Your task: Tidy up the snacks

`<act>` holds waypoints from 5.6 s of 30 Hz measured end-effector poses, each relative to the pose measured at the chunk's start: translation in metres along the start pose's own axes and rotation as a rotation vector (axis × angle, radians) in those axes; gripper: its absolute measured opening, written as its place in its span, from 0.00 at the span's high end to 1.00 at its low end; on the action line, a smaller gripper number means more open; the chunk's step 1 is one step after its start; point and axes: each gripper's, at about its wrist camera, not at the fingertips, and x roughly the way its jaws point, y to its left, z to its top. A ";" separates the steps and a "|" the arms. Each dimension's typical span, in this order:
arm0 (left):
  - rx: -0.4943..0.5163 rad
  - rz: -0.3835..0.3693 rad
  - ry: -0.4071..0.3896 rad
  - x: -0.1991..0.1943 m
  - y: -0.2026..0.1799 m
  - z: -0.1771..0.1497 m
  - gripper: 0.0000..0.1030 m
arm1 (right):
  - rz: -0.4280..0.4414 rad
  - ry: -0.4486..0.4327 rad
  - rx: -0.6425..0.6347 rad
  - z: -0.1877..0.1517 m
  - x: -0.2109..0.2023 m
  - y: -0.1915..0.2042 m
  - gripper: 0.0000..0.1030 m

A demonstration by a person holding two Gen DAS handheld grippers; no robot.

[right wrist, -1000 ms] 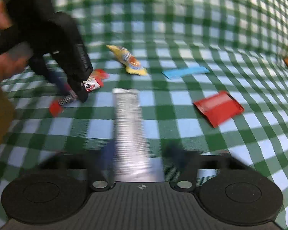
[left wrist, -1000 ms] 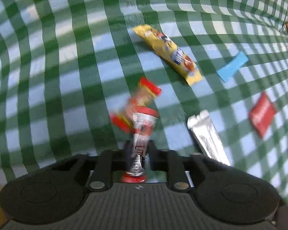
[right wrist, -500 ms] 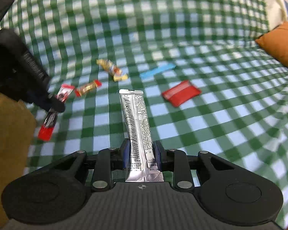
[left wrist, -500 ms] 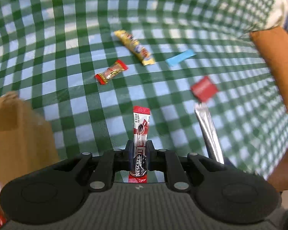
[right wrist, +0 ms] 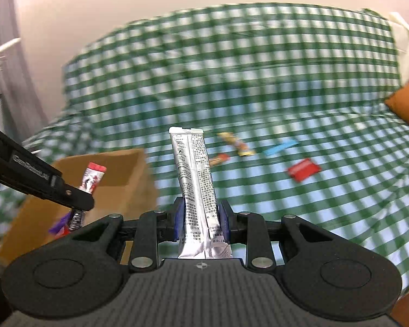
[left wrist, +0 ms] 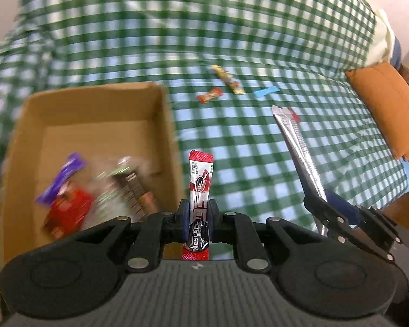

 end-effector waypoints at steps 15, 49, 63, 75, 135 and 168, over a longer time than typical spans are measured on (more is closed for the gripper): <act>-0.114 0.118 -0.089 -0.096 0.068 -0.138 0.86 | 0.176 0.051 -0.224 -0.044 -0.095 0.132 0.72; -0.143 0.069 -0.151 -0.109 0.076 -0.162 0.86 | 0.140 0.060 -0.364 -0.053 -0.117 0.171 0.72; -0.163 0.064 -0.129 -0.095 0.087 -0.151 0.86 | 0.133 0.112 -0.377 -0.050 -0.098 0.174 0.72; -0.200 0.082 -0.152 -0.083 0.114 -0.115 0.86 | 0.117 0.151 -0.361 -0.036 -0.066 0.177 0.71; -0.224 0.347 -0.061 -0.059 0.114 -0.138 0.00 | 0.107 0.171 -0.328 -0.030 -0.046 0.189 0.06; -0.208 0.365 -0.163 -0.101 0.093 -0.161 0.00 | 0.103 0.058 -0.337 -0.037 -0.104 0.186 0.05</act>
